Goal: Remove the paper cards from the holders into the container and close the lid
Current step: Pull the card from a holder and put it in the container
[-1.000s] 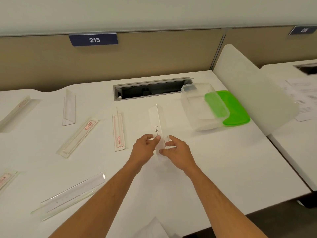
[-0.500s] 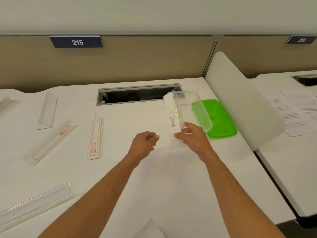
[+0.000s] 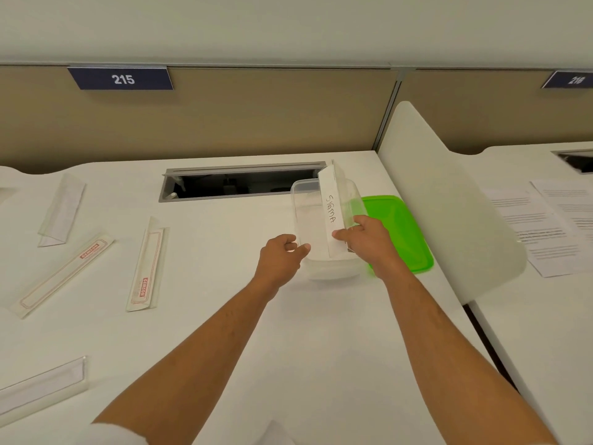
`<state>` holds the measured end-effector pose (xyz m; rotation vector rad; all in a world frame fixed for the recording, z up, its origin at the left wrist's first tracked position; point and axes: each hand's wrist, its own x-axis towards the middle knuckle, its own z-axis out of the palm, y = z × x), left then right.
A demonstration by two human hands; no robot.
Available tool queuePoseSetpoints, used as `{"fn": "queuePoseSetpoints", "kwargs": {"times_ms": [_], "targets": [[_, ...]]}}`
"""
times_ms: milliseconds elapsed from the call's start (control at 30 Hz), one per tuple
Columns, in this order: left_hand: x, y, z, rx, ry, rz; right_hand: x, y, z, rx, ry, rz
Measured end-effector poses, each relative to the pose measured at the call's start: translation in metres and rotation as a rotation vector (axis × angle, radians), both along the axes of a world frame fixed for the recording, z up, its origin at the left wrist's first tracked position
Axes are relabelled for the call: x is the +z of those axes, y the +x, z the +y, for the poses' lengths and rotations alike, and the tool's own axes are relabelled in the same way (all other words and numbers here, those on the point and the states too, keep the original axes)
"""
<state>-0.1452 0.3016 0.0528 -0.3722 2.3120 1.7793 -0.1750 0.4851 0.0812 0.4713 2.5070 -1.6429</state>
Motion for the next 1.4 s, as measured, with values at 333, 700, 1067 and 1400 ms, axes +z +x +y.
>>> {"fn": "queuePoseSetpoints", "kwargs": {"times_ms": [333, 700, 1067, 1400], "targets": [[-0.007, -0.007, 0.010, 0.070, -0.034, 0.009, -0.012, -0.019, -0.011, 0.119, 0.150, -0.191], [-0.011, -0.007, 0.008, 0.060, 0.000, 0.019, -0.018, -0.029, -0.038, 0.240, 0.418, -0.225], [-0.012, -0.008, 0.008, 0.046, -0.009, 0.023, -0.029, -0.030, -0.048, 0.380, 0.621, -0.319], [-0.010, -0.001, 0.003, 0.033, -0.058, 0.072, -0.035, -0.027, -0.047, 0.304, 0.657, -0.194]]}}
